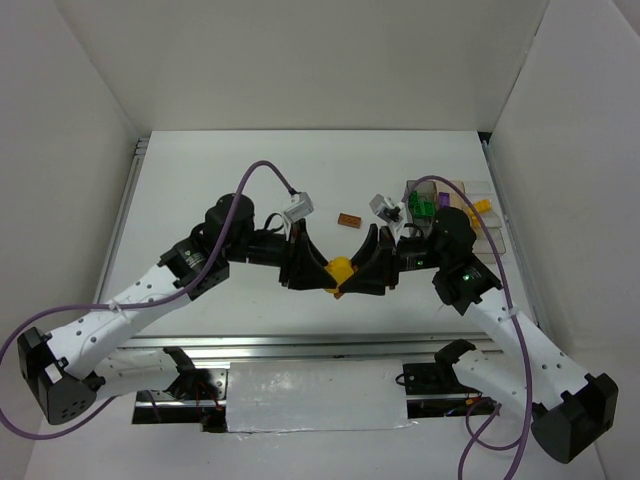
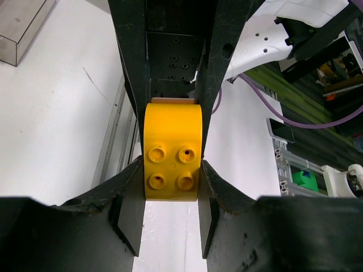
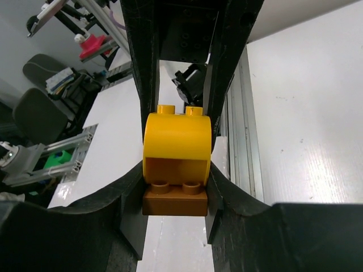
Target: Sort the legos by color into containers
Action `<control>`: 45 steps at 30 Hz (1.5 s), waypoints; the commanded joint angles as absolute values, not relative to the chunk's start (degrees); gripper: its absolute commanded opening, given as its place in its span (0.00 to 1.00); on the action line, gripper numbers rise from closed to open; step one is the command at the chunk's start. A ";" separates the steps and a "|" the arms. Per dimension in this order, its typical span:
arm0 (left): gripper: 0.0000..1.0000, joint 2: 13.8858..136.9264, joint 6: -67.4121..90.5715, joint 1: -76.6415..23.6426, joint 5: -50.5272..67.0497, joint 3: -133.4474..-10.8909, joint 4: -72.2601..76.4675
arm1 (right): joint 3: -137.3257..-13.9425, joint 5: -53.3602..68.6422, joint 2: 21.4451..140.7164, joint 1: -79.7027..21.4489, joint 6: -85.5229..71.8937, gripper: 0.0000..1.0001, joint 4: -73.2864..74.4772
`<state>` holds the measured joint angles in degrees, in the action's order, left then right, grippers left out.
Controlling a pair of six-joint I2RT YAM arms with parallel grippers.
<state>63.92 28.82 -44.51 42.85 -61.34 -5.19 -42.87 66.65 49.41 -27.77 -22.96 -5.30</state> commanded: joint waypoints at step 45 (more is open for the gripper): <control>0.00 53.18 18.99 -33.75 28.22 -64.16 -26.10 | -53.62 -17.93 76.72 7.29 -34.01 0.02 26.99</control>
<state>55.09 20.82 -33.89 27.49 -63.59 -27.57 -51.44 -15.20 76.36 7.03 -32.77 27.97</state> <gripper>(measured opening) 0.473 0.439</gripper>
